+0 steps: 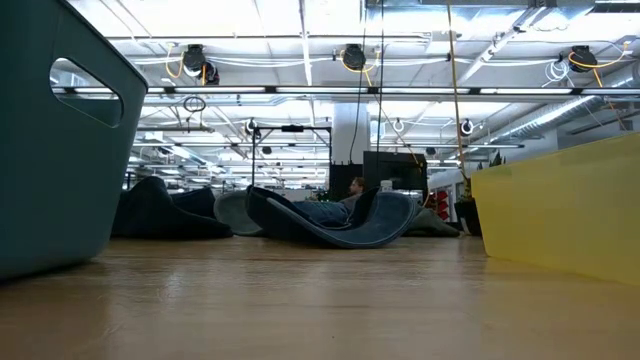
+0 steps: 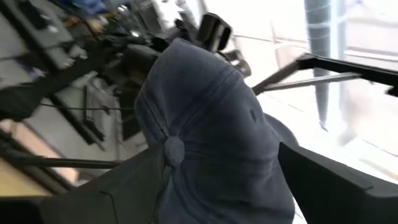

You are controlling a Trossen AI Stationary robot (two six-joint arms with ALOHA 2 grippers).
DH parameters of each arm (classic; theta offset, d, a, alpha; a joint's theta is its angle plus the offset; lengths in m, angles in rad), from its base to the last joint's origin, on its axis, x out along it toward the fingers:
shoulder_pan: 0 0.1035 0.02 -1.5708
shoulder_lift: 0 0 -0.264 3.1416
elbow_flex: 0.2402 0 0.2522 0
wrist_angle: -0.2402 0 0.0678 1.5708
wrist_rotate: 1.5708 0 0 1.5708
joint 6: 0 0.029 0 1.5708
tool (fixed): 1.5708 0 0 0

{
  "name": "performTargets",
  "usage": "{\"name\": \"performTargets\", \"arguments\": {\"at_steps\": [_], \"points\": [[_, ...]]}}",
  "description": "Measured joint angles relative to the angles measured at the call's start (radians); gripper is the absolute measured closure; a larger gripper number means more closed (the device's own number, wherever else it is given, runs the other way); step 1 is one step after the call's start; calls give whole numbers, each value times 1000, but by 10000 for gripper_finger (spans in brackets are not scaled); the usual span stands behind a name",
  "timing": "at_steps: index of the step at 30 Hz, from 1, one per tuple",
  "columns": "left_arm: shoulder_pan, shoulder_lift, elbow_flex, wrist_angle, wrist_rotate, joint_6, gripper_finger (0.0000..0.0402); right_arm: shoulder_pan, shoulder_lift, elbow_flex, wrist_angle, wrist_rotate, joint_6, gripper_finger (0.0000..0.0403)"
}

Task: Pick & Place hat
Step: Put the right dark blue cap into the blue bin

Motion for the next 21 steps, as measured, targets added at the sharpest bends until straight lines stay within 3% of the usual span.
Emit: {"name": "performTargets", "arguments": {"at_steps": [5, 13, 21], "points": [[-7, 79, 64, 92, 76, -48, 84, 0, 1, 0, -27, 1, -1, 403], [-21, 140, 107, 87, 175, -87, 96, 0, 1, 0, 2, -2, -8, 403], [31, 143, 107, 80, 199, -87, 84, 31, -58, 0, 12, -48, 25, 403]]}}
